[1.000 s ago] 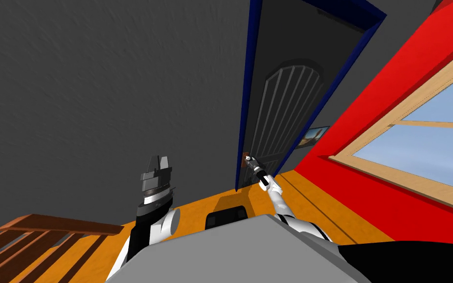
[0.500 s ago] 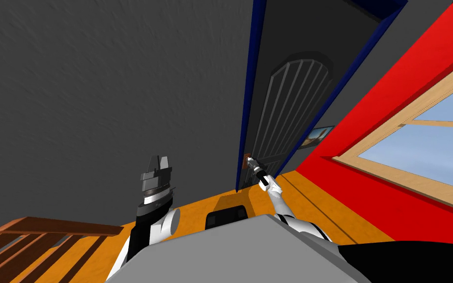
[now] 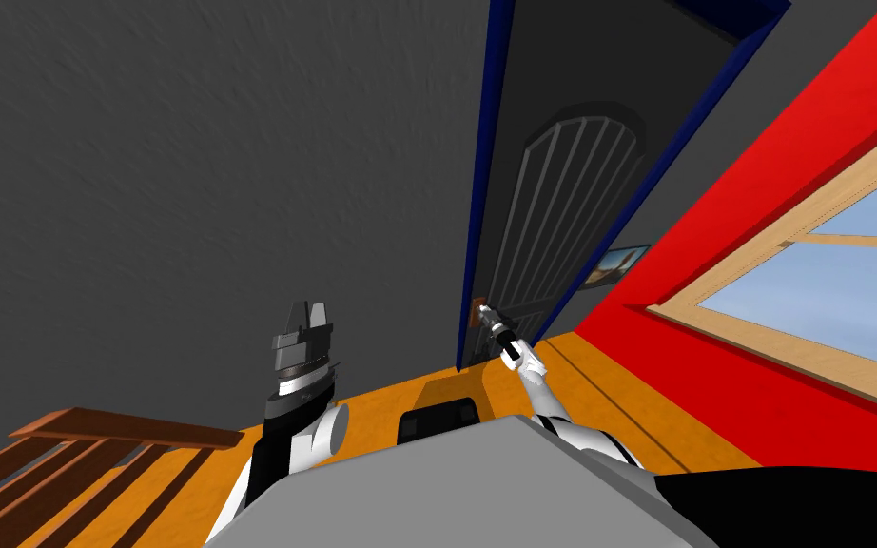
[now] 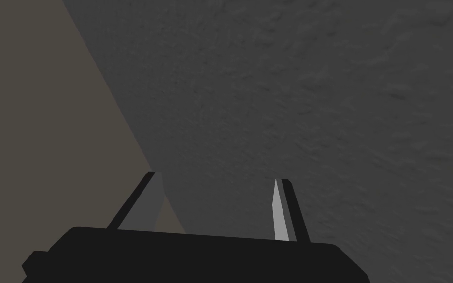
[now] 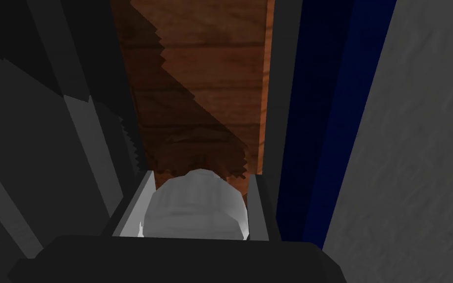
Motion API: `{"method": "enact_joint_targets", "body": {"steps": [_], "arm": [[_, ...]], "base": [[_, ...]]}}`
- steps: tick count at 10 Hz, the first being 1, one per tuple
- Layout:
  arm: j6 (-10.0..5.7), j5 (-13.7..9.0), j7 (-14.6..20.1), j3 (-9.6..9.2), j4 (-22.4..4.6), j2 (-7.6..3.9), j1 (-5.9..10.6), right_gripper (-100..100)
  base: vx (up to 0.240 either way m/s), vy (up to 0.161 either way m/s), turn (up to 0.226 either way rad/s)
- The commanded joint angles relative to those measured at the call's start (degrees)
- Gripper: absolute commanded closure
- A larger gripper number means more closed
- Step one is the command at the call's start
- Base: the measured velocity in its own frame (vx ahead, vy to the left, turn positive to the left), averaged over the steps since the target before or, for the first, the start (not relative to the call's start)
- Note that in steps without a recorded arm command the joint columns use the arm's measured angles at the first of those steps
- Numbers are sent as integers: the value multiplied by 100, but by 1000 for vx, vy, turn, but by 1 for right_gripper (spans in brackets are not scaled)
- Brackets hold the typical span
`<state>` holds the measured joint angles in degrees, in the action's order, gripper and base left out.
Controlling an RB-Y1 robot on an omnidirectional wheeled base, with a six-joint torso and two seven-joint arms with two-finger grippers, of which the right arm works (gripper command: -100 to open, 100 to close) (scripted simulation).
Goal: Pull the door open
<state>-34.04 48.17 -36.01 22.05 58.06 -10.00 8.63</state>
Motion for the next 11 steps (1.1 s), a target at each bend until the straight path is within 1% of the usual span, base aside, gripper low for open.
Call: {"method": "enact_joint_targets", "body": {"steps": [1, 3, 7, 8, 11], "arm": [[6, -163, 218, -35, 12, -11, 9, 100], [24, -379, 478, -77, 3, -27, 16, 100], [77, -1014, 1167, -201, -23, -76, 35, 100], [77, -1023, 1205, -201, -23, -76, 35, 100], [126, -1548, 1759, -315, -47, -121, 52, 100]], "base": [[-49, -61, 97], [-59, -48, 88], [-64, -65, 130], [-58, -50, 27], [-88, -55, 124]]}}
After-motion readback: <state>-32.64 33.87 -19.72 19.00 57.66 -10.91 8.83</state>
